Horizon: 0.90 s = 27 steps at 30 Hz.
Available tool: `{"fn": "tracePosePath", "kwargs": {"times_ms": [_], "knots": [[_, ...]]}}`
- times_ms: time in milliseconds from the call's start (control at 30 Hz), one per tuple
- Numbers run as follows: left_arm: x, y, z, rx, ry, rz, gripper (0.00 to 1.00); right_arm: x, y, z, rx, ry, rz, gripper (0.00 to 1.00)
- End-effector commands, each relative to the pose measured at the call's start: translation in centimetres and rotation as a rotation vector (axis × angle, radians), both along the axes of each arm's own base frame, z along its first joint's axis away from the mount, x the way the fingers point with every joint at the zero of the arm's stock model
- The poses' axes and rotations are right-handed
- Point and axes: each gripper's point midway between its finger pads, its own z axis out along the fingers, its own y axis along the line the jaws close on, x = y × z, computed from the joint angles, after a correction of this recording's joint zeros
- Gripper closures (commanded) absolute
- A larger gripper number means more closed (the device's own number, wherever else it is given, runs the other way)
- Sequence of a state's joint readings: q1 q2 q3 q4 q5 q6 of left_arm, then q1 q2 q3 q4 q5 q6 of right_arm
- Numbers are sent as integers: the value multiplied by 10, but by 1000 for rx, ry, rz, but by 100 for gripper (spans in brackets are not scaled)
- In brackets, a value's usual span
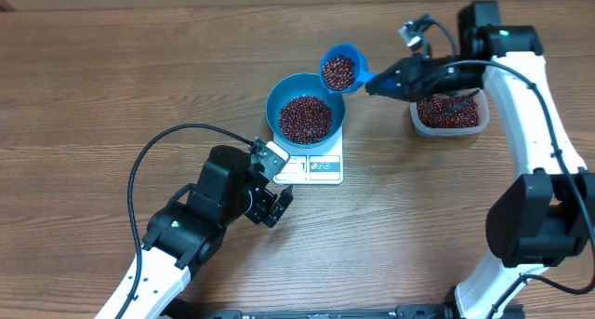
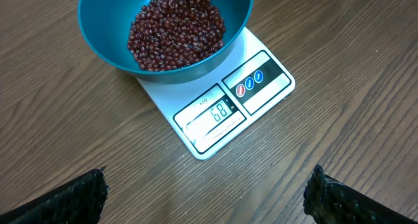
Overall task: Scoop item into bowl and weigh 150g on scale
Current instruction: 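Carry the filled blue scoop with the right gripper over the teal bowl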
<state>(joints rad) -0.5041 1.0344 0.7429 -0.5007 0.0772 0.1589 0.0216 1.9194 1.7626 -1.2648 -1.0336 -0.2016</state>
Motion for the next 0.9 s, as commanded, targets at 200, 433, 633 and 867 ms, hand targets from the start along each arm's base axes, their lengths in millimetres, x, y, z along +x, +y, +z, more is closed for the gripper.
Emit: {"fn": "tracePosePath", "kwargs": {"times_ms": [200,433,633,867], "knots": [[-1,-1,-4,3,10,5,1,4,31,4,-169,-38,-35,96],[-1,-1,-4,3,10,5,0,0,41,-11,-289,-22,-51,96],[-1,-1,-4,3,10,5,0,-5,52,-22,-387,-49,-35,96],[-1,-1,-4,3,10,5,0,-8,63,-29,-466,-79,-31,96]]}}
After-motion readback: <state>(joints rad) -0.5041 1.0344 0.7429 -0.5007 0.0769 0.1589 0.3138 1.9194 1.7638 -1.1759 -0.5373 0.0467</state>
